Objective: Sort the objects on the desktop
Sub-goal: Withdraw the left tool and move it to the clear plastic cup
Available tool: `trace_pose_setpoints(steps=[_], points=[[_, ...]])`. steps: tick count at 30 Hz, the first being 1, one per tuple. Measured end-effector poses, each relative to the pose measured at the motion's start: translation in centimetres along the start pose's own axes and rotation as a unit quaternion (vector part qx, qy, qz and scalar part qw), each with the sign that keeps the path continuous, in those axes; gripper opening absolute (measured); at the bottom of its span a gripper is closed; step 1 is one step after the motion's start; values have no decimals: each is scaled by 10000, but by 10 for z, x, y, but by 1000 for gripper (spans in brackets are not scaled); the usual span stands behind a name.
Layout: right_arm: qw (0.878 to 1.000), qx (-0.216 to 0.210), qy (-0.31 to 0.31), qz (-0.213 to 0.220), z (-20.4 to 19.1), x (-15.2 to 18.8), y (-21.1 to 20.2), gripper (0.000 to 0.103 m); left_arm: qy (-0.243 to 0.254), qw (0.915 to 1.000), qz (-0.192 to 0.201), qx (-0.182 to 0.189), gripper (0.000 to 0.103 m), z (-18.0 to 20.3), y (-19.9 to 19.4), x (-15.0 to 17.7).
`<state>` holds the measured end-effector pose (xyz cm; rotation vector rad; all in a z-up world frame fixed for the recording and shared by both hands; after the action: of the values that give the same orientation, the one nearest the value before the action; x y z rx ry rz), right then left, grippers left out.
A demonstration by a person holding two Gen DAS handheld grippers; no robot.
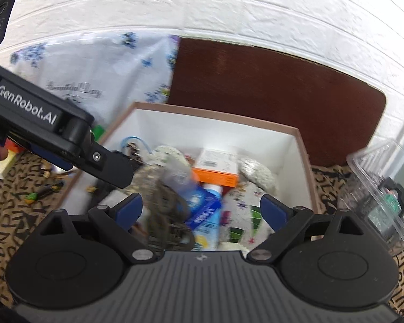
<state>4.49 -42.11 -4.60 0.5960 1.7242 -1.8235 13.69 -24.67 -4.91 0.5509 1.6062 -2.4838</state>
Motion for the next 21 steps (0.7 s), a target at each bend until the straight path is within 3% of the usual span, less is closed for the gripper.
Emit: trace_pose_setpoints(steps=[9,17,21], points=[[9913,-754,-1081,28,-92,-6,-12,97,-1133,9929,178,-322,103,-89,-52,67],[9754,-1381,-1716,-49,-175,-4,-12,97,-2409,9674,402,-675,103,-181,-95,127],[9654,-1650,-2011,-157,-216,1,-11,97,-2765,9556,554,-853,103,-218,-113,143]])
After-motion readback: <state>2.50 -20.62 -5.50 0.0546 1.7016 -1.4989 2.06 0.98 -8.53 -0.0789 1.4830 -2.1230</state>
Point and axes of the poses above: each gripper's, at about its wrist camera, not at the fingertips, and y roughly the way its jaws point, z to its right, x to its underside, the point moved 1 cm from there along y, roughly the way its jaws point, and after that the axes turned 11 degrees about -z, right-handed, at the moved point
